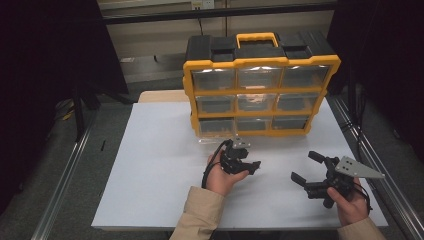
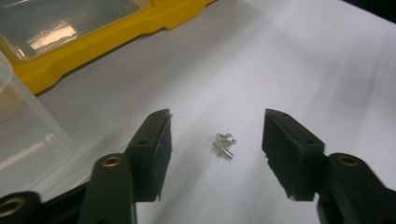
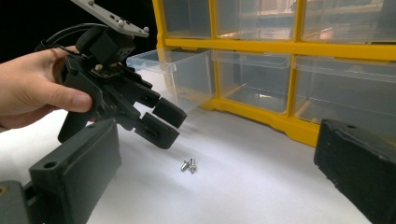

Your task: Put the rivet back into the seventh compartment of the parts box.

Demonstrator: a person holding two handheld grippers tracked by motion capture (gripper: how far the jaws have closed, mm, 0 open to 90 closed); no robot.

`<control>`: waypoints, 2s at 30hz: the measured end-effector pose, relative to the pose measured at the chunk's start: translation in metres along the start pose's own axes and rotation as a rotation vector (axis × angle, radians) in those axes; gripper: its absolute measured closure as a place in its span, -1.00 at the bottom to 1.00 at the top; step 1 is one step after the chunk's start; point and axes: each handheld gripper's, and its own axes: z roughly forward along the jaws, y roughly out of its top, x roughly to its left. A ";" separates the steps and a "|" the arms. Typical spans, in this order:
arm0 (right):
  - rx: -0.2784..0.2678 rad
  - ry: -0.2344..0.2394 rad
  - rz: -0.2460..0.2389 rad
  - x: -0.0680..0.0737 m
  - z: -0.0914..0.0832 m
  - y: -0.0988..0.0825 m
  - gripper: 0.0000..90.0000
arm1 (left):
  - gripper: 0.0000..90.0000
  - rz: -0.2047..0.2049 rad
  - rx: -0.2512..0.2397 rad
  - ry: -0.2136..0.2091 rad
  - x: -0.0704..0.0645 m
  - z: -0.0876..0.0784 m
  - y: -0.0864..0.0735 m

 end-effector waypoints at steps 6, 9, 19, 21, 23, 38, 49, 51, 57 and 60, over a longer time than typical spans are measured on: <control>0.001 -0.001 -0.001 0.000 0.000 0.000 -1.00 | 0.17 0.003 0.019 -0.001 -0.001 0.005 -0.004; -0.001 0.002 0.001 0.000 0.000 0.000 -1.00 | 0.24 -0.001 0.027 -0.003 -0.001 0.010 -0.007; 0.002 0.005 -0.004 0.000 0.000 0.000 -0.99 | 0.36 -0.026 0.037 0.007 -0.002 0.019 -0.009; 0.001 0.002 -0.005 0.000 0.000 0.000 -0.99 | 0.39 -0.018 0.037 0.003 -0.002 0.021 -0.009; 0.003 0.005 -0.002 0.000 0.000 0.000 -0.99 | 0.42 -0.019 0.037 0.005 -0.003 0.023 -0.009; 0.003 0.007 -0.004 0.000 0.001 0.000 -0.99 | 0.69 -0.018 0.058 0.016 0.001 0.023 -0.011; 0.005 0.005 -0.008 0.001 0.001 0.000 -0.99 | 0.56 -0.015 0.048 -0.021 0.000 0.014 -0.012; 0.006 0.004 -0.009 0.001 0.001 0.000 -0.99 | 0.56 -0.011 0.064 -0.020 0.000 0.015 -0.013; 0.006 0.003 -0.009 0.001 0.001 0.000 -0.99 | 0.73 -0.004 0.081 -0.007 0.001 0.016 -0.016; 0.006 0.004 -0.011 0.000 0.001 0.000 -0.99 | 0.82 -0.001 0.105 0.001 0.001 0.015 -0.014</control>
